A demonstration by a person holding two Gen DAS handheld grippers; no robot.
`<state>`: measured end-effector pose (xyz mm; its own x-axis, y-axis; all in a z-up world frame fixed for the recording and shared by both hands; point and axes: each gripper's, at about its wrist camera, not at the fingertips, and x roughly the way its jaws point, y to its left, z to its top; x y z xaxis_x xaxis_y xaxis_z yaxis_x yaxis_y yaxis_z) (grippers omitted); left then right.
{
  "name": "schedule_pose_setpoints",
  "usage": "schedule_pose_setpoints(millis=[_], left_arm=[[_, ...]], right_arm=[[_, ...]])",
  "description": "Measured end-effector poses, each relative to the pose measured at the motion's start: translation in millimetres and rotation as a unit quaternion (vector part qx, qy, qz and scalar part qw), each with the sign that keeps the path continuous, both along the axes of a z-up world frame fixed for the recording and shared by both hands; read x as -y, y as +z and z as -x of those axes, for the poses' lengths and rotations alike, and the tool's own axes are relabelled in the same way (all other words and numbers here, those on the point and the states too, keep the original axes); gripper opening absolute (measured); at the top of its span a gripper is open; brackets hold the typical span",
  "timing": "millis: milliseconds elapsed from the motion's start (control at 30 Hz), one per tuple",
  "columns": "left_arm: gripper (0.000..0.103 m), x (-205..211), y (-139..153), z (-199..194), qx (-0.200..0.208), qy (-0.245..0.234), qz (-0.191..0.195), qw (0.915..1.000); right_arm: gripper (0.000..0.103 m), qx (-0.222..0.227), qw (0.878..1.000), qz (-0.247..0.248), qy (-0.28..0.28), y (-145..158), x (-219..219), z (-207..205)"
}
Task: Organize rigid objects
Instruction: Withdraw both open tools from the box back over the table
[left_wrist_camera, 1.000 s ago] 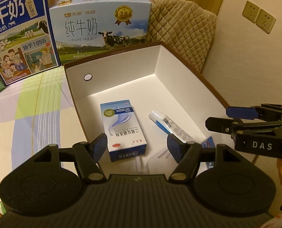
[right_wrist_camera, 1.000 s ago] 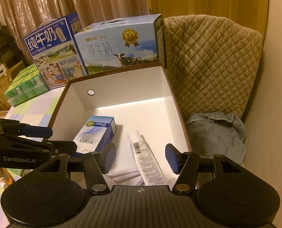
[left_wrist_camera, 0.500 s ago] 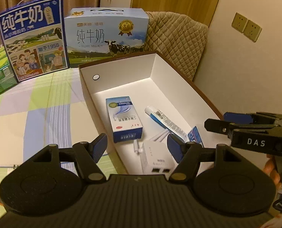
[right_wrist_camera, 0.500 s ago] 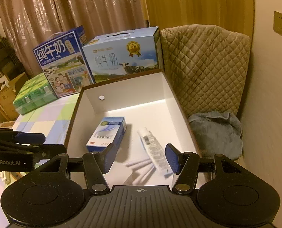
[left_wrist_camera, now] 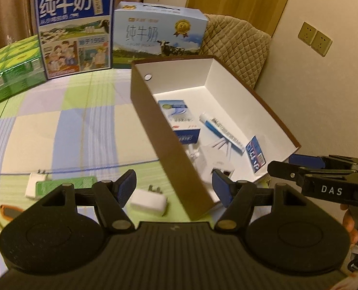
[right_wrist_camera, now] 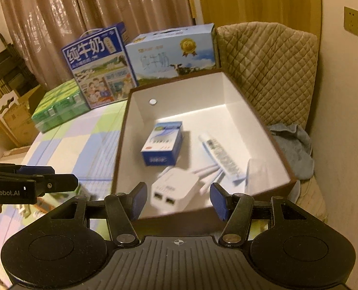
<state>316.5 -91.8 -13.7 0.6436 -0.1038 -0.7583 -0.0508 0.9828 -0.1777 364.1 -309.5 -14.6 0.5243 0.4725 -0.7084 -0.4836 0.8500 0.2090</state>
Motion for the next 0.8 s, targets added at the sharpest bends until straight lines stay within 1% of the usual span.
schedule_pose_setpoints(millis=[200,400,600,800], left_arm=[[0.066,-16,-1,25,-0.003,0.001,-0.002,1.0000],[0.065,-35,-11,49,-0.018,0.011,-0.007,0.9998],[0.065,-61,-21,76,-0.036,0.037,-0.009,0.9986],[0.065,-89,-27,101,-0.048,0.072,-0.006,0.9963]], right_arm=[[0.055,-0.009,1.000,-0.003,0.003,-1,-12,27],[0.055,-0.016,0.999,-0.010,0.033,-4,-33,56],[0.055,-0.027,0.997,-0.006,0.079,-14,-64,80],[0.055,-0.031,0.993,0.004,0.110,-27,-92,94]])
